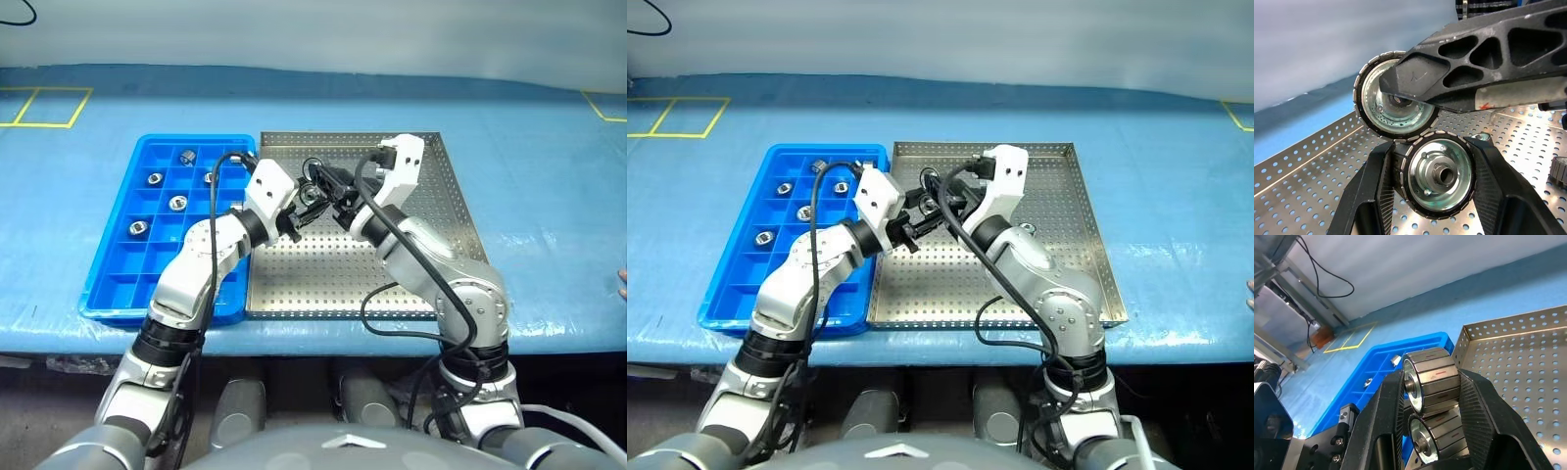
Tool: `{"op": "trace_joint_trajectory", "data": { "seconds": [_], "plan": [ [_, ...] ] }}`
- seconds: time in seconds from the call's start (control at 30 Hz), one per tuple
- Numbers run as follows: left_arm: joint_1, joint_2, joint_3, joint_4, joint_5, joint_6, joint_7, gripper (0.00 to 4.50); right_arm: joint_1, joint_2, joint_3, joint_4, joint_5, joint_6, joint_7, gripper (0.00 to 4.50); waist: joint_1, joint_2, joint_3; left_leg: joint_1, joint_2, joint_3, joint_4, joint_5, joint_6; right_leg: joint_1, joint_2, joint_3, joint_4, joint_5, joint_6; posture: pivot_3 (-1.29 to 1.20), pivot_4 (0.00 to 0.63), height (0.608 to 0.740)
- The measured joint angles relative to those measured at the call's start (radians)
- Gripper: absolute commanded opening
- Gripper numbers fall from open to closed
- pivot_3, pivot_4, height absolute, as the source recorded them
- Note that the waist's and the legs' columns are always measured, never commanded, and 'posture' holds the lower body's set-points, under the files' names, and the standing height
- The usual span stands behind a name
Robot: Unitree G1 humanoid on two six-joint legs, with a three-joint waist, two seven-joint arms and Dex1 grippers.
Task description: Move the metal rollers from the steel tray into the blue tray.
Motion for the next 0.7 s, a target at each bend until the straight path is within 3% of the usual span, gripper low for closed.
{"op": "trace_joint_trajectory", "data": {
  "seconds": [0.07, 0.13, 0.2, 0.37, 0.7],
  "plan": [
    [0.012, 0.003, 0.0, 0.026, 0.009, 0.015, 0.006, 1.89, -0.017, -0.008, -0.046, -0.043, -0.032, -0.044, -0.009, 1.18, -0.001, 0.002, -0.001, 0.0, 0.0, 0.001, 0.0, 0.0, 0.0, 0.0, 0.0, 0.001, 0.0, 0.0, 0.0, -0.08, 0.15, 0.74],
    [0.077, 0.023, 0.002, 0.121, 0.024, 0.062, 0.017, 1.89, -0.069, -0.052, -0.178, -0.117, -0.083, -0.13, -0.019, 0.59, -0.004, 0.005, -0.003, 0.001, -0.001, 0.002, 0.0, -0.001, 0.002, 0.0, -0.001, 0.002, 0.0, -0.001, 0.002, -0.08, 0.15, 0.74],
    [0.075, 0.012, 0.001, 0.13, 0.033, 0.071, 0.023, 1.89, -0.062, -0.07, -0.223, -0.139, -0.121, -0.157, -0.019, 0.0, -0.006, 0.003, -0.005, 0.003, 0.001, 0.001, -0.001, -0.001, 0.002, 0.002, 0.001, 0.001, -0.001, -0.001, 0.002, -0.08, 0.15, 0.74],
    [0.07, -0.01, 0.004, 0.16, 0.047, 0.067, 0.039, 1.89, -0.015, -0.049, -0.183, -0.112, -0.157, -0.146, -0.005, 0.0, -0.016, 0.004, -0.004, 0.002, 0.003, 0.004, -0.001, 0.0, 0.003, -0.001, 0.003, 0.004, 0.002, 0.0, 0.002, -0.08, 0.15, 0.74],
    [0.02, -0.143, 0.129, 0.133, -0.035, -0.009, 0.072, 1.89, -0.025, -0.033, -0.184, -0.113, -0.161, -0.147, 0.021, 0.0, -0.004, 0.004, -0.004, 0.0, 0.0, 0.004, 0.001, 0.0, 0.003, -0.001, 0.0, 0.004, -0.001, 0.003, 0.003, -0.06, 0.15, 0.74]
  ]
}}
